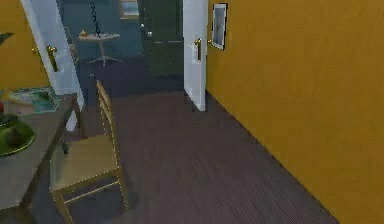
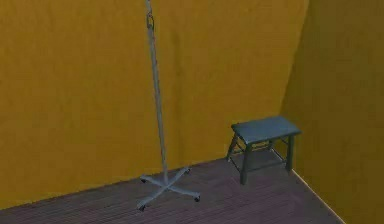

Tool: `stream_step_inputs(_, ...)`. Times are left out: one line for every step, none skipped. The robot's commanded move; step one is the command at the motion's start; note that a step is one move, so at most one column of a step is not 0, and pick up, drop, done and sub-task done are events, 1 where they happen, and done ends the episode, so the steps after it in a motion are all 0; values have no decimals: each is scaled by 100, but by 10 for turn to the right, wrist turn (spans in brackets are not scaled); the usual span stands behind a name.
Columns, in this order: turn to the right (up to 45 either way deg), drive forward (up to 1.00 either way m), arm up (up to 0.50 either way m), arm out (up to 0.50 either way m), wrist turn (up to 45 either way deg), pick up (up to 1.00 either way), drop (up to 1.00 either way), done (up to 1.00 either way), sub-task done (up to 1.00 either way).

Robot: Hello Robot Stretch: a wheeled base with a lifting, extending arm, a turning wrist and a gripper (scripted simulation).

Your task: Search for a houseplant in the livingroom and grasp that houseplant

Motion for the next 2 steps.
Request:
stream_step_inputs(0,100,0,0,0,0,0,0,0)
stream_step_inputs(-150,0,0,0,0,0,0,0,0)
